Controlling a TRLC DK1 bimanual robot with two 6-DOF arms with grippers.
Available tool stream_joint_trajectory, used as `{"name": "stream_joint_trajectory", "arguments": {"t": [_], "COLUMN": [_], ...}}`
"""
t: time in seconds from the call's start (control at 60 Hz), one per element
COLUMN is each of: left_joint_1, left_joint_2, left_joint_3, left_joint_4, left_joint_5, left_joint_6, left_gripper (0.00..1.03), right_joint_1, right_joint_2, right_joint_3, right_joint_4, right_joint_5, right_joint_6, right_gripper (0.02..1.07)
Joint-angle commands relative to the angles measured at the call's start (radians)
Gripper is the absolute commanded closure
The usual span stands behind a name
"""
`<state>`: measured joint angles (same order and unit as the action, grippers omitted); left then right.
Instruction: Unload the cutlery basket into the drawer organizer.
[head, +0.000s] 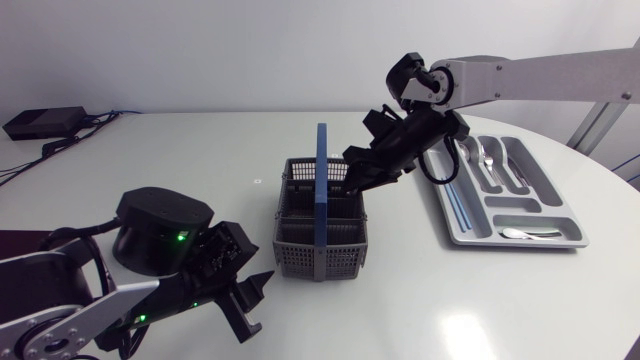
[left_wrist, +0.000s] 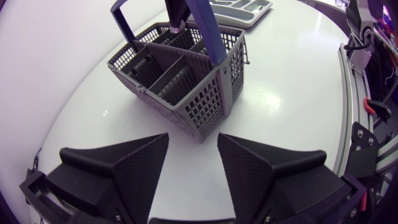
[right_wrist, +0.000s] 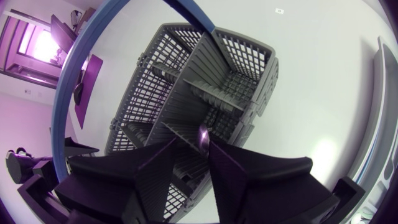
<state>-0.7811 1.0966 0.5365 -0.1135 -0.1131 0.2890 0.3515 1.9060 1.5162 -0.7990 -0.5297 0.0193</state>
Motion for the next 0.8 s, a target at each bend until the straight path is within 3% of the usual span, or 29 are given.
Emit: {"name": "stream_joint_trajectory", "arguments": {"t": [0.0, 0.117, 0.417, 0.6, 0.783], "left_joint_1": [-0.001, -0.001, -0.003, -0.003, -0.006], "left_joint_2": [-0.01, -0.012, -0.037, -0.041, -0.041], "left_joint_3": [-0.026, -0.029, -0.041, -0.043, -0.041], "left_joint_4": [0.009, 0.009, 0.005, 0.003, 0.003], "left_joint_5": [0.003, 0.003, 0.004, 0.004, 0.004], "left_joint_6": [0.002, 0.002, 0.004, 0.004, 0.002], "left_gripper": [0.46, 0.46, 0.46, 0.46, 0.46], "right_joint_1": [0.017, 0.041, 0.095, 0.116, 0.119], "right_joint_2": [0.01, 0.007, -0.019, -0.073, -0.15], "right_joint_3": [-0.005, -0.022, -0.073, -0.111, -0.105], "right_joint_4": [-0.017, 0.018, 0.132, 0.169, 0.149], "right_joint_5": [0.013, 0.076, 0.185, 0.246, 0.243], "right_joint_6": [0.027, 0.028, 0.039, 0.031, 0.031], "right_gripper": [0.72, 0.84, 1.0, 1.01, 1.01]}}
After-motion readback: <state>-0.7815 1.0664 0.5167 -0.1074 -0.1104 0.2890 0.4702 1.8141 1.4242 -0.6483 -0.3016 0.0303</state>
